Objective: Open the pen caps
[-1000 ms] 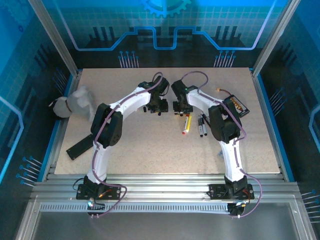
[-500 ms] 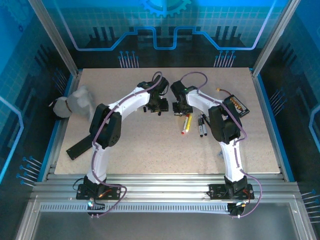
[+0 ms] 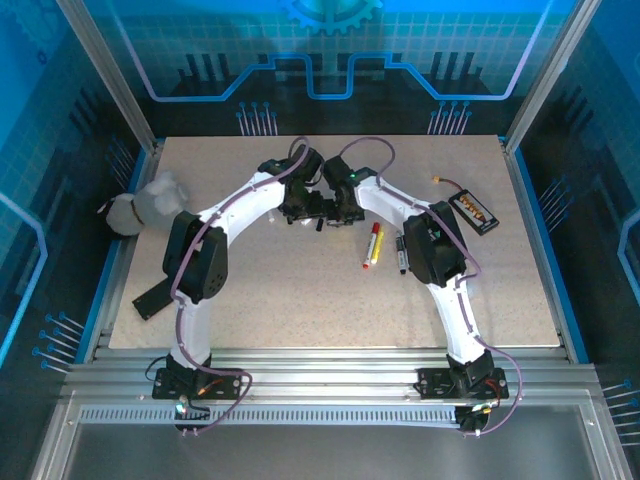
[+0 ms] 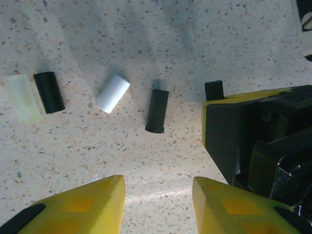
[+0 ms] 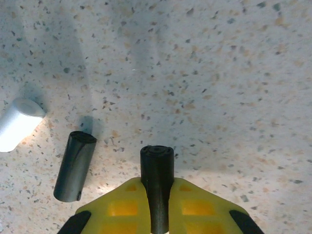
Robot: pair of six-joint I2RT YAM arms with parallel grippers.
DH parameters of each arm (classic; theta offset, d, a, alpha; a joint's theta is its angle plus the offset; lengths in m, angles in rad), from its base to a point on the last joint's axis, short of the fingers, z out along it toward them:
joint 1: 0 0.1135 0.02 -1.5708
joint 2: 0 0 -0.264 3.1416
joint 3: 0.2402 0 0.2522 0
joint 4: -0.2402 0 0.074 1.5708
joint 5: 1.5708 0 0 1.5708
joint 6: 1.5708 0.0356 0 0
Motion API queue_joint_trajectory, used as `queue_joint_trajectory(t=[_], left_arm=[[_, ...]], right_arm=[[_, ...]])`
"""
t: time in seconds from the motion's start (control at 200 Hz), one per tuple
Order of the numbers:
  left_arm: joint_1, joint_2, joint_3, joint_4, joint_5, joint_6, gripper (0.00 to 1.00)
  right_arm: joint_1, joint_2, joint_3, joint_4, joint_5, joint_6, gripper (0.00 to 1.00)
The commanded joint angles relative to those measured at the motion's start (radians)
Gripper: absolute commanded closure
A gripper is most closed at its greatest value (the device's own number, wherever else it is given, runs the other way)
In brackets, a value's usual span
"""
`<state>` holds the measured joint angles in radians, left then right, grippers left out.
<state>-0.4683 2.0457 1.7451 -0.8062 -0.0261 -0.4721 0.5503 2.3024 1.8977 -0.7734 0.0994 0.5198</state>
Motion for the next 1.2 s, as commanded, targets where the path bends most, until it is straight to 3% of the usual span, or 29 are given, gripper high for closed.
queue_joint_trajectory(t=[0.0,0.335,0.47,0.68,0.866,1.041,1.196], left_arm=[[0.002,-0.054,-0.023,0.012,0.012,-0.010,0.58],[0.007,-0.054,-0.018,0.021,0.025,-0.024,0.57],[0.002,-0.053,-0.012,0.025,0.029,-0.034,0.56],[-0.044,0.009,0.046,0.019,0.031,-0.033,0.53],[-0.119,0.151,0.197,0.012,0.057,-0.009,0.51],[-0.159,0.316,0.405,-0.030,0.105,0.001,0.51],[-0.181,0.390,0.492,-0.018,0.142,0.007,0.50]], right_arm=[[0.033,0.050,0.040,-0.023,-0.053,0.030,0.88],[0.032,0.028,-0.004,0.008,-0.063,0.039,0.67],[0.018,-0.078,-0.080,0.035,-0.051,0.049,0.62],[-0.025,-0.332,-0.331,0.125,-0.021,0.063,0.59],[-0.061,-0.520,-0.555,0.176,0.004,0.085,0.59],[-0.110,-0.639,-0.703,0.208,0.004,0.095,0.59],[-0.156,-0.711,-0.782,0.221,-0.006,0.092,0.58]])
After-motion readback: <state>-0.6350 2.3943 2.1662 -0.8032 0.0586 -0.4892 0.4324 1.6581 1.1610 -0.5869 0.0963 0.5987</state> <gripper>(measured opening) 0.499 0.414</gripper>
